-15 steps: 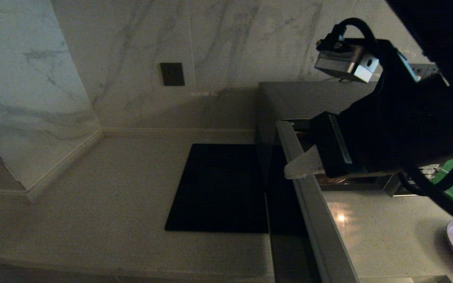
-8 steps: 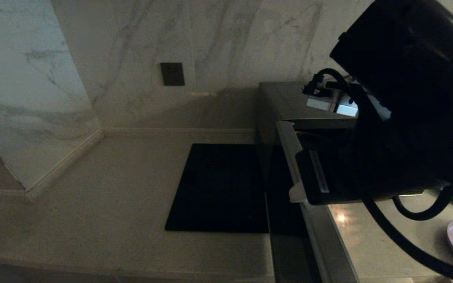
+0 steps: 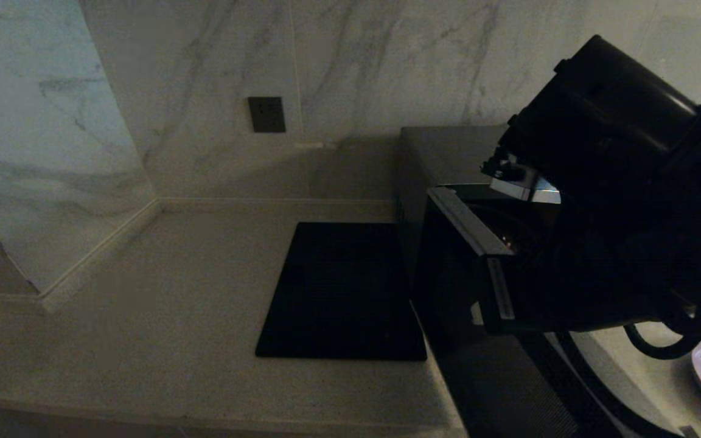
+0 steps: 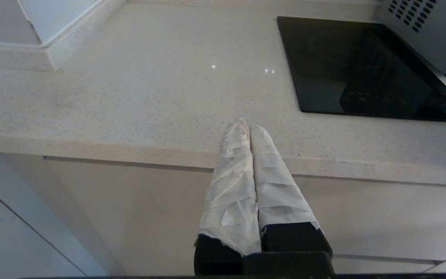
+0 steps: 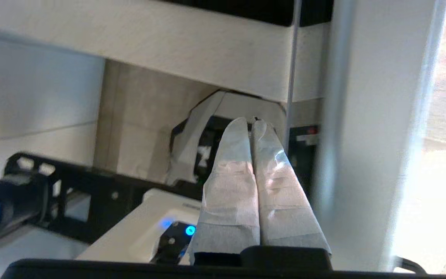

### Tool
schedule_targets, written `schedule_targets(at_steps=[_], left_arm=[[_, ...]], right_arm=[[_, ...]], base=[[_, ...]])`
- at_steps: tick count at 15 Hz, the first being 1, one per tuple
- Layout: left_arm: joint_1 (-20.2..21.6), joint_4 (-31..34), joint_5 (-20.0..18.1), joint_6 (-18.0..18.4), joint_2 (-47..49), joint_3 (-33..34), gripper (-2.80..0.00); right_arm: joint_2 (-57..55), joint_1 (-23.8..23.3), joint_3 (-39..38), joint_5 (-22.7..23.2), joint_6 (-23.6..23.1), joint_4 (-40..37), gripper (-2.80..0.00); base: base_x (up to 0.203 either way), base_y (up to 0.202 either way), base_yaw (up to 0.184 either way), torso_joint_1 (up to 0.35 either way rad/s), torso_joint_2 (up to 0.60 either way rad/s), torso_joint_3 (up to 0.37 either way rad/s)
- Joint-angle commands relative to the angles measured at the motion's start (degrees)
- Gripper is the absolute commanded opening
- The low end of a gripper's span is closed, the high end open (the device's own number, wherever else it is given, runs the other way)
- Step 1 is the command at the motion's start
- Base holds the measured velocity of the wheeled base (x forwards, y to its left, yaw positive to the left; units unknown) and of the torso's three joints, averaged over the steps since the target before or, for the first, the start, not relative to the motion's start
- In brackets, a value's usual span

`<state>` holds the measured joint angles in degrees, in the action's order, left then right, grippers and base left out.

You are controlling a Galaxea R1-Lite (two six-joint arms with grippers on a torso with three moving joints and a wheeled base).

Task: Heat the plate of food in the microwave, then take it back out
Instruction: Close the microwave oven

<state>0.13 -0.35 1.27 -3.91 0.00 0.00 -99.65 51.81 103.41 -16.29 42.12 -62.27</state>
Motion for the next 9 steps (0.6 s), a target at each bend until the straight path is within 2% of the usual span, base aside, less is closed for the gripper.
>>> schedule_targets(at_steps=[1, 3, 6, 9], left_arm=[[0.0, 0.0, 0.0, 0.0, 0.0, 0.0, -2.80], [0.0, 0.0, 0.0, 0.0, 0.0, 0.0, -2.80], [0.0, 0.0, 0.0, 0.0, 0.0, 0.0, -2.80], [0.0, 0.0, 0.1, 0.0, 0.0, 0.0, -2.80]], right_arm=[[0.4, -0.1, -0.9, -3.7, 1.1, -0.3, -2.80], [0.2, -0.4, -1.7, -7.6, 4.7, -0.3, -2.80], [0.0, -3.4, -3.9, -13.7, 7.6, -0.3, -2.80], [1.6, -5.5, -4.8, -14.2, 8.2, -0.3, -2.80]], base=[[0.000, 0.000, 0.000, 0.000, 0.00, 0.000], [0.000, 0.000, 0.000, 0.000, 0.00, 0.000], [0.000, 0.000, 0.000, 0.000, 0.00, 0.000], [0.000, 0.000, 0.000, 0.000, 0.00, 0.000]])
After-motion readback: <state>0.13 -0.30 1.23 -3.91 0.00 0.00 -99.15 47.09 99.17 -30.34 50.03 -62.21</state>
